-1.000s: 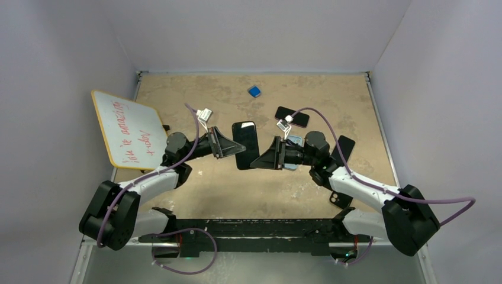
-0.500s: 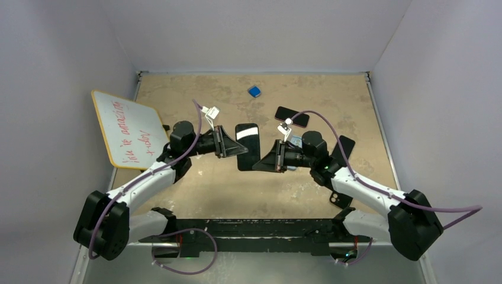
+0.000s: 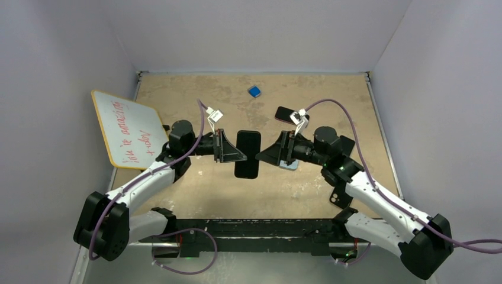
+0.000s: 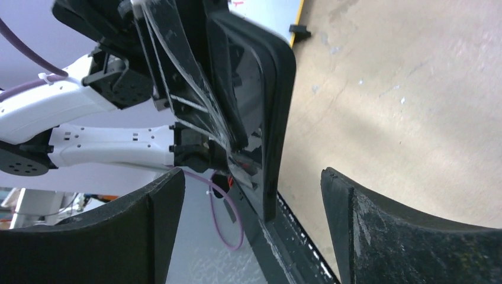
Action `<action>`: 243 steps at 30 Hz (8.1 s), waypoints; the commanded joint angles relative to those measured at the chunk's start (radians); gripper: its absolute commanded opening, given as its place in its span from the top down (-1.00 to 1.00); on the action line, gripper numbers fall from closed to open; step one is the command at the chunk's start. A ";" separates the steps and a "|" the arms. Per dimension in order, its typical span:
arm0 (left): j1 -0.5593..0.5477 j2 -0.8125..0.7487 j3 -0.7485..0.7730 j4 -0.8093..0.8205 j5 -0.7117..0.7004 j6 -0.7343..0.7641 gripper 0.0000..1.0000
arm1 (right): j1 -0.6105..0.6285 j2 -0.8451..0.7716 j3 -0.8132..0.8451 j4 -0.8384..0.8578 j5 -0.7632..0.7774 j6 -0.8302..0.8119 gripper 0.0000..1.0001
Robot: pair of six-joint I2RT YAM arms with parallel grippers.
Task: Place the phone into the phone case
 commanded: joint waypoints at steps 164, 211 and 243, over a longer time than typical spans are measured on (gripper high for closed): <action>0.099 0.026 0.294 -0.832 -0.470 0.618 -0.91 | -0.385 0.937 0.645 -0.245 0.313 -1.024 -0.98; 0.124 0.037 0.301 -0.839 -0.486 0.627 -0.95 | -0.505 1.207 0.851 -0.349 0.089 -1.428 -0.64; -0.108 0.160 0.390 -0.800 -0.748 0.434 -0.75 | -0.495 0.927 0.590 -0.347 0.423 -0.828 -0.25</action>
